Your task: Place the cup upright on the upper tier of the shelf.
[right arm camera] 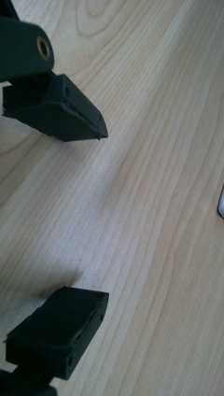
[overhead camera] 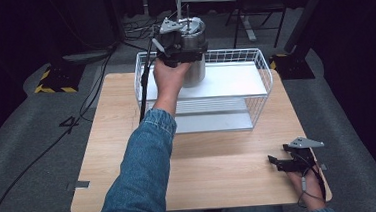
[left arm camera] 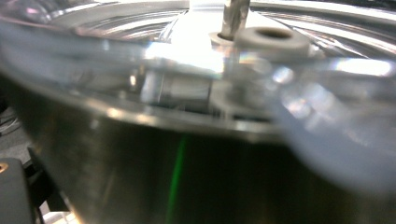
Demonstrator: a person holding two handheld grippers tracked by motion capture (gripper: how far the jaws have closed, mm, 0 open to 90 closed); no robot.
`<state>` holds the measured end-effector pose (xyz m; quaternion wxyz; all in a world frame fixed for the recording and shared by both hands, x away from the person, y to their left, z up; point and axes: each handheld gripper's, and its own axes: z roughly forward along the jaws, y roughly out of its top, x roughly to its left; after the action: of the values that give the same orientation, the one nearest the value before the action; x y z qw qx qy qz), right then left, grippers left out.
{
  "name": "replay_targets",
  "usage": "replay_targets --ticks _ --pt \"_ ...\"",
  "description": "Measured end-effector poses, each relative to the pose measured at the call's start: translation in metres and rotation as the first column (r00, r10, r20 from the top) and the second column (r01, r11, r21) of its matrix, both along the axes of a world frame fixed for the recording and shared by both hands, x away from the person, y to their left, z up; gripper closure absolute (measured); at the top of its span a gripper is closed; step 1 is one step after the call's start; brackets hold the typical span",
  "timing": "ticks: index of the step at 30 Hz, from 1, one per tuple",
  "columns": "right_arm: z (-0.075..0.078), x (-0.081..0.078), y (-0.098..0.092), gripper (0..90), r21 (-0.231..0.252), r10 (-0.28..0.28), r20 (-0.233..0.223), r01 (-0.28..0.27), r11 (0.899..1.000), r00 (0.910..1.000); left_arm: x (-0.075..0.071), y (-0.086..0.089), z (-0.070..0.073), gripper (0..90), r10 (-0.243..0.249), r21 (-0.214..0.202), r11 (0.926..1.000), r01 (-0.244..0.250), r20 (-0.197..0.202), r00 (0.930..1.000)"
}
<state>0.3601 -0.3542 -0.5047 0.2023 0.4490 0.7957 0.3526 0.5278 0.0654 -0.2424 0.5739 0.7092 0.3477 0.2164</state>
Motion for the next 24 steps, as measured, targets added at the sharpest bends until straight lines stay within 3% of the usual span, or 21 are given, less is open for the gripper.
replay_targets --ticks 16,24 --pt "0.0 0.0 0.0 18.4 0.0 0.0 0.001 0.0 1.0 1.0 -0.002 -0.019 -0.014 3.5 -0.025 0.072 0.9971 0.025 -0.005 0.9997" --pt "0.0 0.0 0.0 18.5 0.0 0.001 0.0 -0.001 1.0 1.0 -0.005 -0.02 -0.018 3.5 -0.016 0.066 0.9977 0.014 0.024 0.9996"
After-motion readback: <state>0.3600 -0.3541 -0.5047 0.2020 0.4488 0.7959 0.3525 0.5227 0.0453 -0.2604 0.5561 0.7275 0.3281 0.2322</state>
